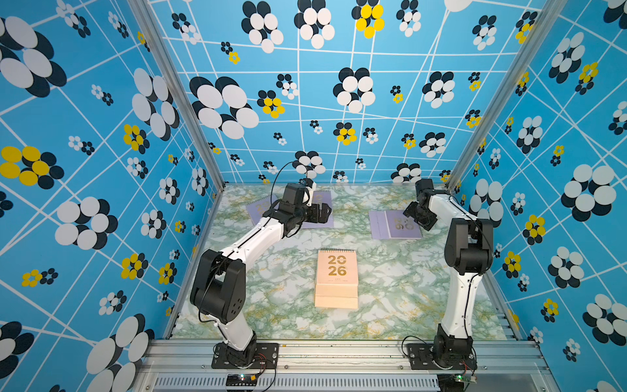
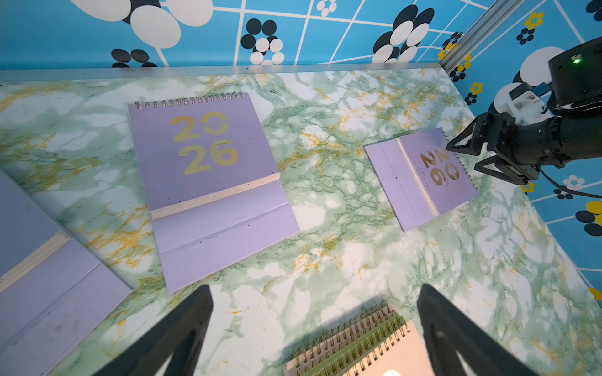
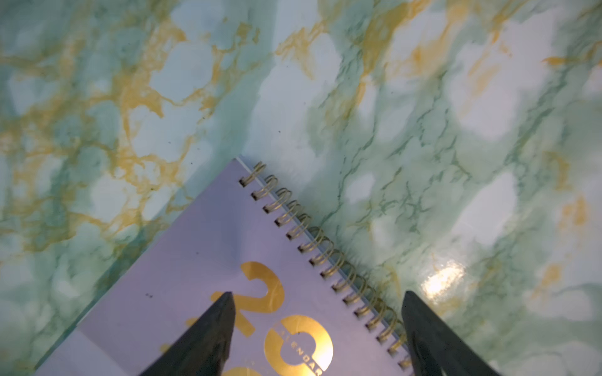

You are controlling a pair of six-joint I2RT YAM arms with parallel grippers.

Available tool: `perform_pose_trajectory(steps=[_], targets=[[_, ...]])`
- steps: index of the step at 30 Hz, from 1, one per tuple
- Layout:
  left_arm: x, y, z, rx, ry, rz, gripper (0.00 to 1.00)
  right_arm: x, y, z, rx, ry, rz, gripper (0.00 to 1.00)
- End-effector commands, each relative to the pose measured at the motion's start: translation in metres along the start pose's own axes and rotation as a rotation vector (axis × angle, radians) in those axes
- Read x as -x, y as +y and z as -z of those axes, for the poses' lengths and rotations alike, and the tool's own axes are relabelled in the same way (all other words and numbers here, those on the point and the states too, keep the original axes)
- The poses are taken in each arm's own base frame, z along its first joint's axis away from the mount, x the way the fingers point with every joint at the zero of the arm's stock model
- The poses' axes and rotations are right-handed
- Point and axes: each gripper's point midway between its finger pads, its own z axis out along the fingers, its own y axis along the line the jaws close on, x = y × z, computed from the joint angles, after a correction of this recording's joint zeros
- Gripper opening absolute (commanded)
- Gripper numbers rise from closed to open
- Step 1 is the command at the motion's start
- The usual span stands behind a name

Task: Stack the calendars
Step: Adjust the calendar at the center of the board.

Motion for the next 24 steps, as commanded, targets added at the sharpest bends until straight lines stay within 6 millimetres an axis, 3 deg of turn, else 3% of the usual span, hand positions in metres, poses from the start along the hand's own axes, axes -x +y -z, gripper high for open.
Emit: perform_pose_trajectory(steps=[1,12,19,24], targets=[[0.015,-0.007,0.008,-0.013,-0.032,-0.031,0.99,0.001,0.000,-0.013,0.002,0.032,-0.004,0.81],[0.014,-0.006,0.009,-0.004,-0.027,-0.028,0.99,0.014,0.023,-0.030,0.051,0.082,0.036,0.80],[0.012,-0.005,0.007,-0.001,-0.016,-0.028,0.99,0.004,0.037,-0.043,0.090,0.162,0.126,0.78],[0.012,-0.006,0.005,-0.005,-0.015,-0.027,1.00,-0.009,0.053,-0.041,0.098,0.192,0.276,0.76]])
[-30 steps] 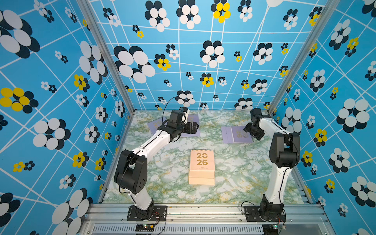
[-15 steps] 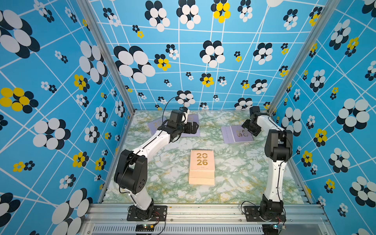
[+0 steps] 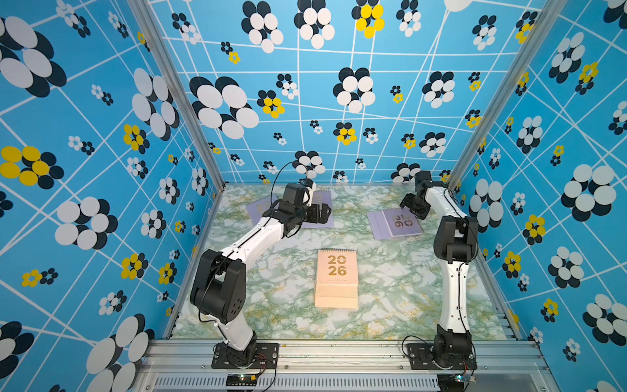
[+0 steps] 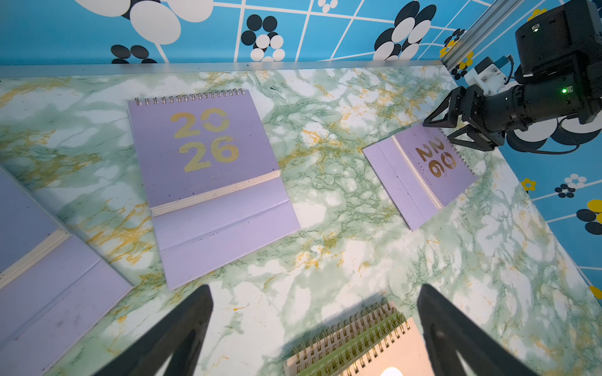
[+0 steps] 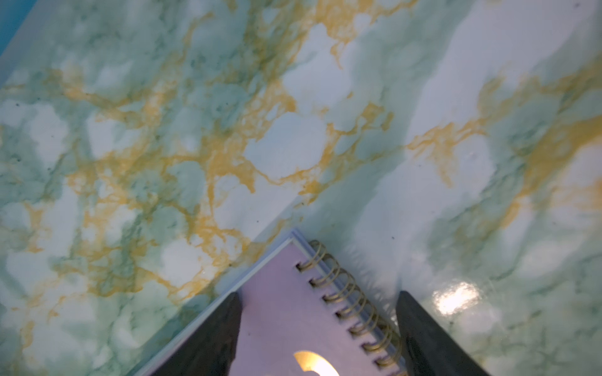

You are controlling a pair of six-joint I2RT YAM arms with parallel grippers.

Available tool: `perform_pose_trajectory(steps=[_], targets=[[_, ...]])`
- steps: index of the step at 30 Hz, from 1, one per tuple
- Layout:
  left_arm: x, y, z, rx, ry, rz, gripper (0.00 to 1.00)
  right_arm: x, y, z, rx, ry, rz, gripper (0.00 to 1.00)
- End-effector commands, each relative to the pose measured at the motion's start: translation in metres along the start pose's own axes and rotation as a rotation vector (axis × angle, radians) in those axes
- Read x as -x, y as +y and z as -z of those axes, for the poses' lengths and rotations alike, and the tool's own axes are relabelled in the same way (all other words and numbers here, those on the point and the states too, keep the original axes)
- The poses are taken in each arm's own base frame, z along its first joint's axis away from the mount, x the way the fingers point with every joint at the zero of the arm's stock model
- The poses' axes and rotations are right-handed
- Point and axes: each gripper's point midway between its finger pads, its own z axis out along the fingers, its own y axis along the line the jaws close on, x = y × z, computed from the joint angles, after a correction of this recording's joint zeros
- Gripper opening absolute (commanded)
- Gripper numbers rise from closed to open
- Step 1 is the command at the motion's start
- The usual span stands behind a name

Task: Stack the calendars
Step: Adjust the calendar at the center of the board.

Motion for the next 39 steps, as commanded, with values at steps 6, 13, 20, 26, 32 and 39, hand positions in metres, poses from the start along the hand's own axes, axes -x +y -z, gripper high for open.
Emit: perform_pose_trajectory(steps=[6,13,20,26,32,39], targets=[[0.013,-0.007,0.001,-0.013,-0.016,-0.027,1.00,-0.051,0.029,-0.012,-0.003,0.142,0.269,0.75],[0.010,-0.010,-0.008,-0.031,-0.002,-0.027,1.00,-0.061,0.052,-0.006,0.041,0.136,0.399,0.75],[0.009,-0.026,-0.027,-0.096,0.022,-0.038,0.99,-0.059,0.065,0.010,0.060,0.105,0.419,0.75],[0.003,-0.043,-0.065,-0.146,0.099,-0.050,1.00,-0.043,0.070,0.049,0.092,-0.003,0.300,0.78],[-0.009,-0.064,-0.107,-0.203,0.151,-0.060,1.00,-0.045,0.055,0.078,0.067,-0.054,0.193,0.79],[-0.026,-0.074,-0.143,-0.241,0.194,-0.044,1.00,-0.078,0.031,0.099,0.079,-0.047,0.041,0.80]])
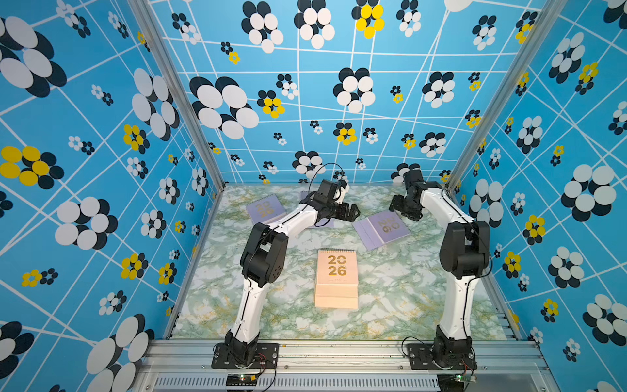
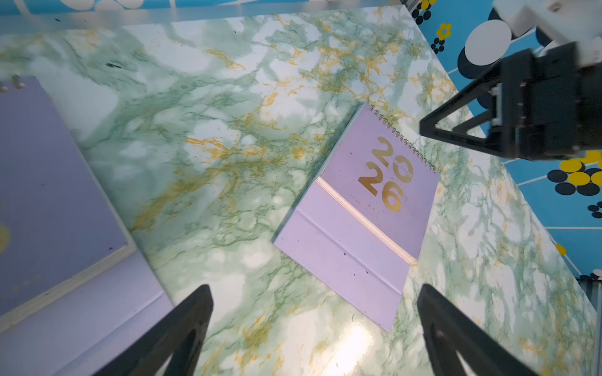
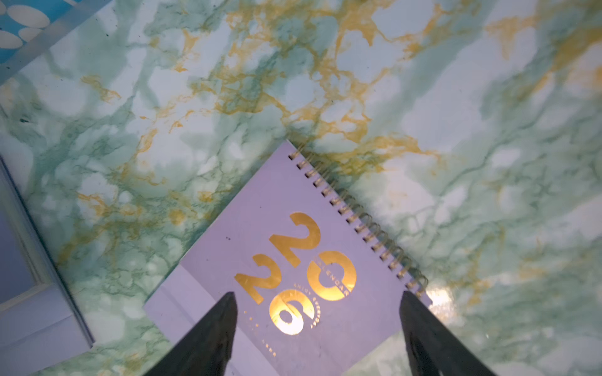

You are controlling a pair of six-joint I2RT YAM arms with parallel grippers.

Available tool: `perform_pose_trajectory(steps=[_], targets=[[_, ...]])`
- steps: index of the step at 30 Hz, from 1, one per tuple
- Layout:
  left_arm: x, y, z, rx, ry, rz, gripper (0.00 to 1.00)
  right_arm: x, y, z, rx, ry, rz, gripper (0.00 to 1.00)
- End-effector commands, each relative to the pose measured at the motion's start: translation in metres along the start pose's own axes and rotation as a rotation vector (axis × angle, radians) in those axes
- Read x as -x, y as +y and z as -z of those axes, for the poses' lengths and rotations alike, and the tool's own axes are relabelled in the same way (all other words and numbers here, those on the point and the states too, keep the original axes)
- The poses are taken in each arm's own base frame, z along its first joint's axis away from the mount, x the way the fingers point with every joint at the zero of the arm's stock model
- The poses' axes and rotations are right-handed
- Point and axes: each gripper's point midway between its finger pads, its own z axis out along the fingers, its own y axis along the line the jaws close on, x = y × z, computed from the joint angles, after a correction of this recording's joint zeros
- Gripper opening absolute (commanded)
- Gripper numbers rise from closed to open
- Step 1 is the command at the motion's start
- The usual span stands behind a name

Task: Stack the calendars
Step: Adjust the calendar at the center of the board.

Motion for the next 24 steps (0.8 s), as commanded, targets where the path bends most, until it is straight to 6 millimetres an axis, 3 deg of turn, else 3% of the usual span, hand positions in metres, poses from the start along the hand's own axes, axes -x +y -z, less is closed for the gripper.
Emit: perform_pose_trajectory(steps=[1,4,8,10,24], targets=[[-0.001,-0.005,-0.011,-0.034,0.019,0.017,1.00,-0.012,-0.002,0.009,0.021,-0.022,-0.122,0.80],[-0.005,-0.002,-0.022,-0.041,0.029,0.031,1.00,-0.037,-0.011,0.002,0.028,0.006,-0.189,0.80],[-0.009,-0.002,-0.033,-0.045,0.031,0.047,1.00,-0.053,-0.014,0.002,0.046,0.015,-0.237,0.80],[-0.012,-0.003,-0.038,-0.051,0.036,0.053,1.00,-0.065,-0.002,0.004,0.055,0.018,-0.212,0.80],[-0.027,-0.002,-0.061,-0.061,0.057,0.086,1.00,-0.086,-0.014,-0.005,0.035,0.021,-0.290,0.80]])
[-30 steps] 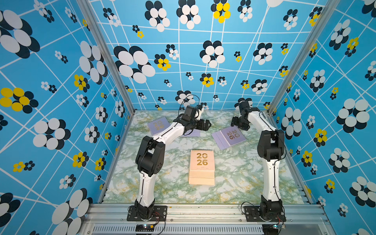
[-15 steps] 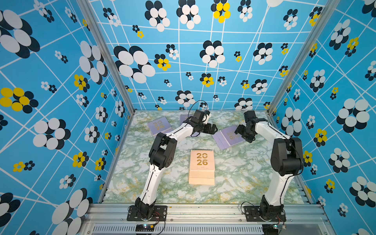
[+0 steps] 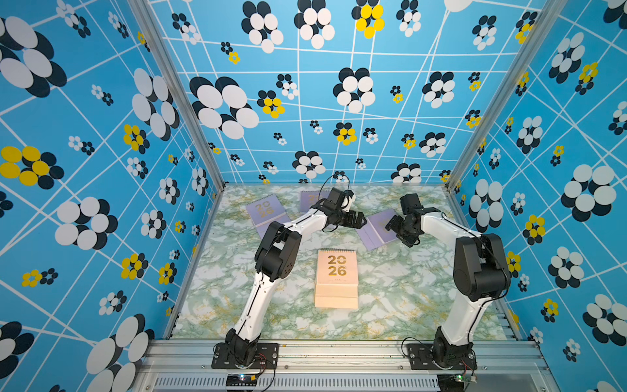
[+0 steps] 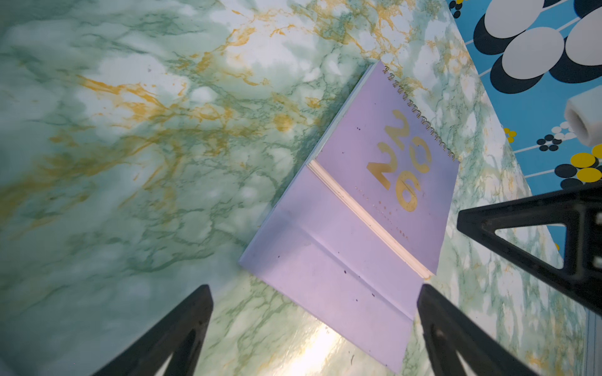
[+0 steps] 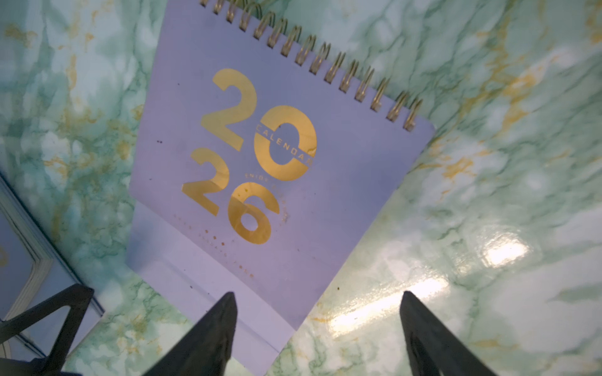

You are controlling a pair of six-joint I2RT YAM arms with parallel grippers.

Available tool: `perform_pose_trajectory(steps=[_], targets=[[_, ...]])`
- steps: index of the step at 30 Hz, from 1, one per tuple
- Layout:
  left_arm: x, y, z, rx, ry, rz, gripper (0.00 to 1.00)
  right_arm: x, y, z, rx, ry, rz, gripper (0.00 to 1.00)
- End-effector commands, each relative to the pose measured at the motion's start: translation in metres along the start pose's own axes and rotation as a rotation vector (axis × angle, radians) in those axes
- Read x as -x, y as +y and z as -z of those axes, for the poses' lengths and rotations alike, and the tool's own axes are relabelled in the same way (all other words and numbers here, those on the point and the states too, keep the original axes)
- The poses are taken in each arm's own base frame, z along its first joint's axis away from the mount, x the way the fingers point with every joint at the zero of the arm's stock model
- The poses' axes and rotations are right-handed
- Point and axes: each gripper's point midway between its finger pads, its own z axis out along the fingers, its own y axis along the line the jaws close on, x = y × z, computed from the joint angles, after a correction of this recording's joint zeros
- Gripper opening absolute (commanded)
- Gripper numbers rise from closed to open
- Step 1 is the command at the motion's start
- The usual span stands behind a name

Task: Stack the calendars
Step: Adjust the calendar at the center of the board.

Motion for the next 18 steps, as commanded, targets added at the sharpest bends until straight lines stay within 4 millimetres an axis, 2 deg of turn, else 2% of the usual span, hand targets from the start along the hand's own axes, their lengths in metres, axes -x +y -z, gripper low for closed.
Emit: perform_pose_trajectory(steps=[1,8,14,18], targets=[[0.004,0.000,-0.010,-0.017,-0.012,0.012,1.00,0.004,-0.001,0.003,0.001,-0.028,-0.034,0.80],[0.001,0.003,-0.019,-0.018,-0.009,0.038,1.00,0.007,-0.004,-0.004,-0.025,-0.037,-0.067,0.80],[0.000,0.003,-0.021,-0.022,-0.008,0.045,1.00,0.010,-0.013,-0.013,-0.079,-0.048,-0.100,0.81],[0.000,0.002,-0.020,-0.025,-0.008,0.044,0.99,0.011,-0.011,-0.019,-0.078,-0.040,-0.111,0.81]])
